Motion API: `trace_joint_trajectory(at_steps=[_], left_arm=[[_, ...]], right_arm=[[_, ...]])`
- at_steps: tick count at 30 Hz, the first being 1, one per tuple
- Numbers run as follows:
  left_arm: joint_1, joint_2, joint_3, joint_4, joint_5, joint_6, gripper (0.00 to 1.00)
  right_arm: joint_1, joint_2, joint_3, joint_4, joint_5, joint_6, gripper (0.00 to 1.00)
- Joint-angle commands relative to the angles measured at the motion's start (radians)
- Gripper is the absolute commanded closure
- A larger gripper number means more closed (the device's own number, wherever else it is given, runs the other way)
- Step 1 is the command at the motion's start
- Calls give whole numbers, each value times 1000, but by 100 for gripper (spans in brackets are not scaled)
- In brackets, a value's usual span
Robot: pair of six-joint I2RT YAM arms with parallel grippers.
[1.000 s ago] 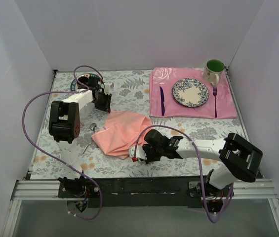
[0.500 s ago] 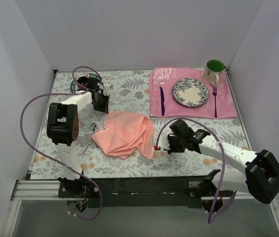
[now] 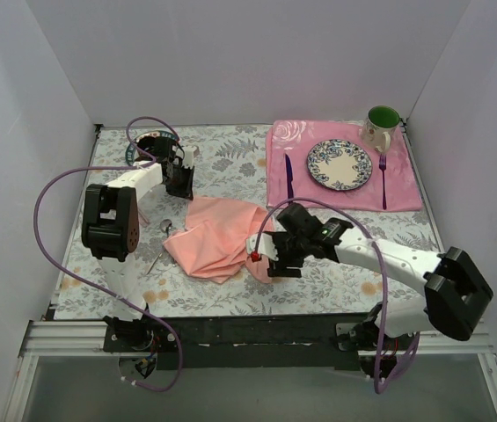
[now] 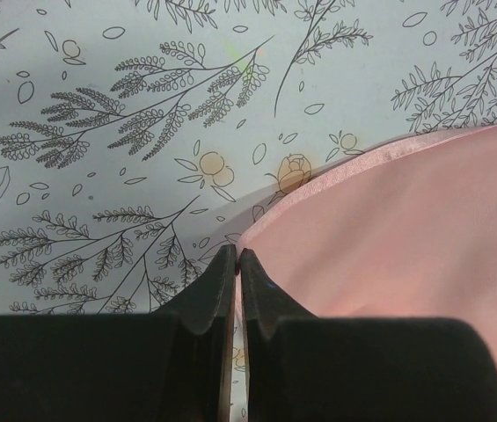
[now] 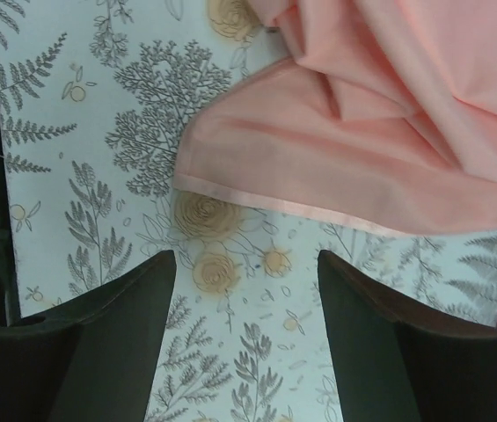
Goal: Fold the napkin into a case and place the utensils inside
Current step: Pick up the crumpled napkin from the center of the board.
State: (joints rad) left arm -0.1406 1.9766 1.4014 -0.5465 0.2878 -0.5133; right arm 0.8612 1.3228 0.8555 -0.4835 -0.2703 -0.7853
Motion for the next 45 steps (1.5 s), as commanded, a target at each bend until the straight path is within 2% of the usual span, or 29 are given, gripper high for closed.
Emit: trace_joint_trajectory(at_steps=[1, 13, 15, 18, 20, 21, 22, 23, 27, 32, 36, 41, 45], left_arm=[[-1, -36, 25, -4, 14, -5, 100], [-1, -19, 38, -10, 8, 2, 100], [-1, -18, 42, -12, 8, 1, 100], [-1, -16, 45, -13, 8, -1, 100], [-1, -16, 47, -16, 10, 1, 100], [-1, -15, 48, -20, 10, 5, 100], [-1, -16, 50, -21, 11, 7, 100], [-1, -19, 50, -21, 10, 7, 100], [24, -48, 62, -9, 2, -30, 100], [49, -105, 56, 16, -12, -31, 100], [49, -143, 35, 0, -6, -11, 100], [49, -168, -10, -23, 11, 9, 100], [49, -162, -15, -10, 4, -17, 100]], right_arm=[[59, 140, 57, 45, -37, 34, 28], [153, 277, 76, 135, -10, 40, 29], [153, 309, 73, 135, 0, 31, 34], [151, 329, 54, 137, 28, 11, 46], [151, 320, 24, 126, 34, -12, 60], [150, 305, 10, 122, 40, -22, 68], [150, 297, -1, 100, 45, -28, 87], [147, 286, -25, 89, 51, -46, 98], [81, 164, -47, -15, 83, -84, 99], [-76, -3, -59, -185, 123, -176, 99], [-175, -88, -75, -216, 166, -297, 99], [-290, 10, 8, -68, 203, -338, 99], [-323, 201, 180, 65, 264, -275, 99]])
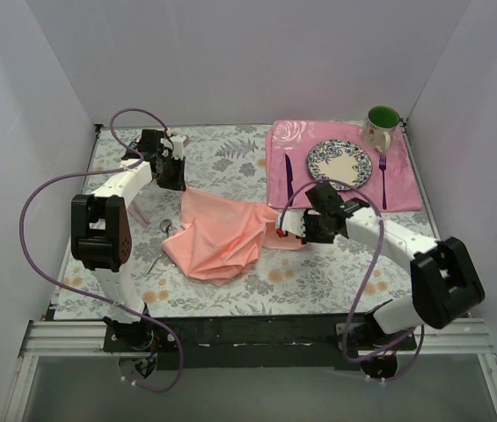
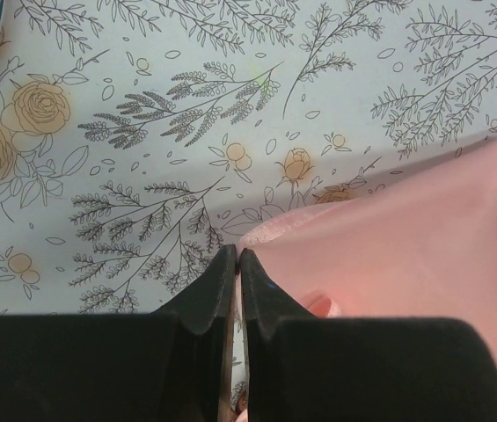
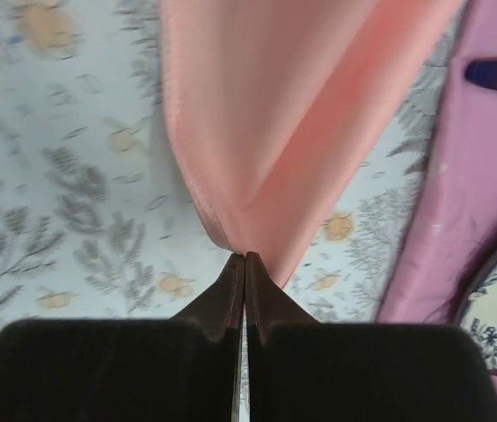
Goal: Fold the napkin into a case and place the utensils inside
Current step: Pick up the crumpled napkin from the center of the board.
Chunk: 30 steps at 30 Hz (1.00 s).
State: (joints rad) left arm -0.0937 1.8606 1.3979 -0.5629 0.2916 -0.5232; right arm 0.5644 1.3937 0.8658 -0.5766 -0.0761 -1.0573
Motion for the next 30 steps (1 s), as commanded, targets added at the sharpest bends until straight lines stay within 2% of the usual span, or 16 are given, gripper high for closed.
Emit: trace_joint_trajectory(at_steps=[1, 3, 5, 6, 7, 8, 9, 11, 13, 15, 16, 19, 20, 24, 28, 30], left_arm=[[2, -41, -2, 14, -2, -15, 100], [2, -22, 15, 14, -5, -32, 100], [2, -5, 42, 14, -11, -40, 100], [0, 3, 52, 14, -11, -44, 100], [0, 15, 59, 15, -8, -49, 100], [0, 18, 70, 14, 1, -54, 100], [0, 22, 75, 12, 4, -55, 100], [0, 26, 79, 14, 18, -63, 100], [0, 26, 81, 15, 23, -64, 100], [0, 28, 76, 15, 21, -67, 100], [0, 26, 73, 14, 20, -69, 100], [0, 25, 62, 18, 18, -69, 100], [0, 22, 59, 18, 18, -70, 100], [0, 20, 50, 24, 21, -80, 100], [0, 26, 61, 23, 30, -89, 100], [0, 28, 64, 21, 35, -93, 100]], right_arm=[[-24, 155, 203, 170, 70, 12, 99], [-24, 200, 291, 155, 94, 49, 99], [-29, 209, 338, 80, 82, 92, 75], [-35, 200, 367, 52, 23, 114, 62], [-50, 191, 374, 25, 0, 135, 40], [-57, 177, 377, -8, -20, 158, 35], [-63, 151, 372, -17, -52, 230, 33], [-86, 130, 374, -41, -86, 314, 35], [-107, 117, 368, -51, -119, 472, 39], [-133, 143, 366, -60, -97, 593, 43], [-149, 160, 377, -83, -99, 715, 47], [-225, 225, 365, -138, -129, 897, 50], [-247, 220, 346, -132, -152, 913, 50], [-316, 177, 262, -66, -267, 944, 40], [-356, 185, 185, -40, -398, 1011, 17], [-377, 182, 107, 38, -492, 1084, 17]])
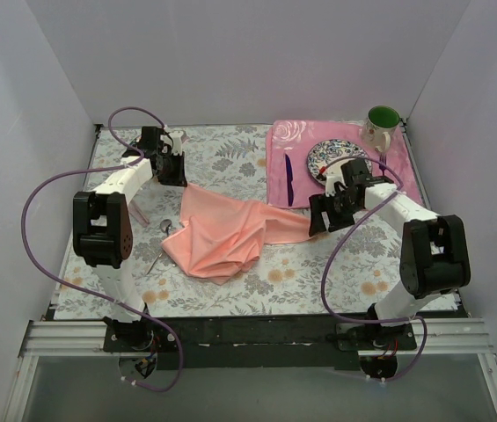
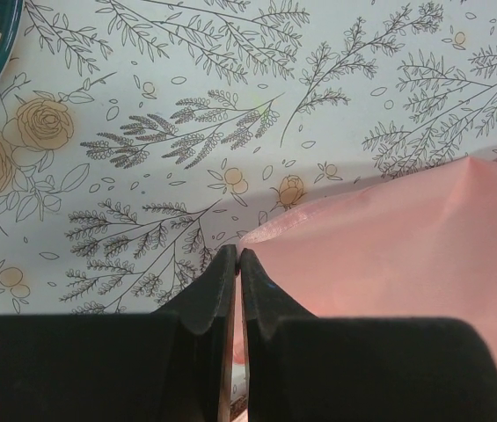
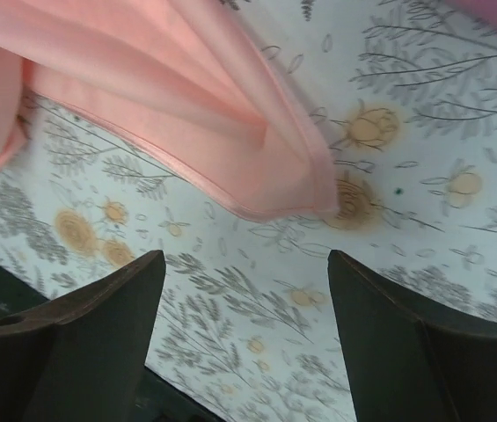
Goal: Fold the napkin into a case and place the utensils inside
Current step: Pick up the crumpled napkin from the center of the board.
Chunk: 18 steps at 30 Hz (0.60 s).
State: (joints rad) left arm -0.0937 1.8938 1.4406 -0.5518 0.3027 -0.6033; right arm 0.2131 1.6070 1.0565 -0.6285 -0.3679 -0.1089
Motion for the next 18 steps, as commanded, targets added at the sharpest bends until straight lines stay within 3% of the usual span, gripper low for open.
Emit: trace_joint_trajectory(at_steps=[1, 8, 14, 18], left_arm=[[0, -1, 21, 6, 26, -16, 100], [0, 1, 26, 9, 36, -23, 100], [0, 14, 41, 7, 35, -29, 100], [0, 21, 47, 7, 27, -24, 100]], right_arm=[[-30, -29, -98, 101, -216, 155, 19], [-106, 14, -180, 168, -299, 256, 34], [-150, 37, -275, 347, -373, 411, 34], [-188, 76, -303, 450, -430, 426, 32]])
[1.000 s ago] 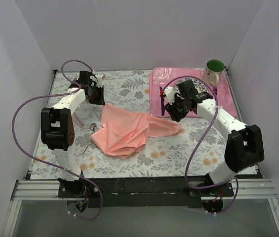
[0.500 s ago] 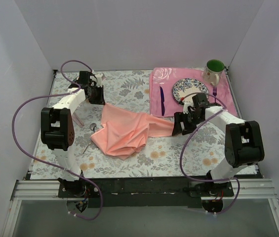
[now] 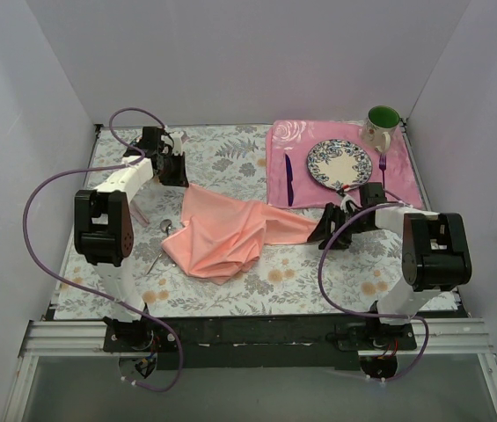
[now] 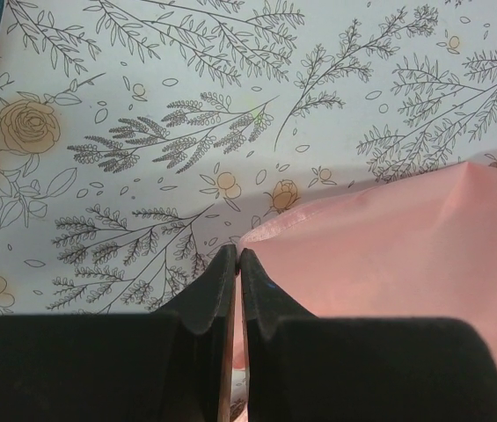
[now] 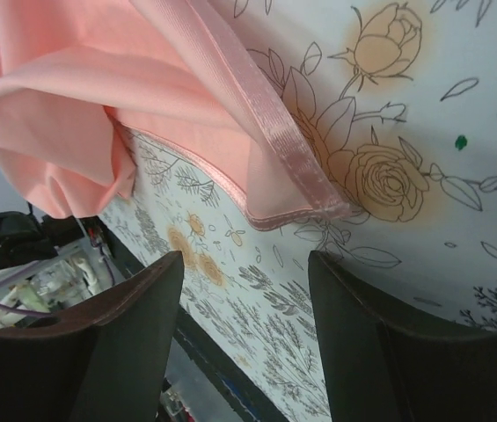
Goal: Fold the napkin into a case and place the utensils inside
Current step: Pick up the crumpled napkin from the center of the board.
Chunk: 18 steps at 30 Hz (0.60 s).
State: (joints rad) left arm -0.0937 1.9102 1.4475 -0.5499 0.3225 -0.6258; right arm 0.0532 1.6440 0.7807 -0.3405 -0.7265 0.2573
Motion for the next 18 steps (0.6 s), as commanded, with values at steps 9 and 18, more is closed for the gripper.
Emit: trace_joint_trajectory(at_steps=[9, 18], left_arm=[[0, 24, 48, 5, 0, 5, 100], [0, 49, 56, 4, 0, 6, 100]], right_arm=[[-107, 108, 12, 216, -100, 66, 32], [-133, 120, 35, 277, -145, 105, 37]])
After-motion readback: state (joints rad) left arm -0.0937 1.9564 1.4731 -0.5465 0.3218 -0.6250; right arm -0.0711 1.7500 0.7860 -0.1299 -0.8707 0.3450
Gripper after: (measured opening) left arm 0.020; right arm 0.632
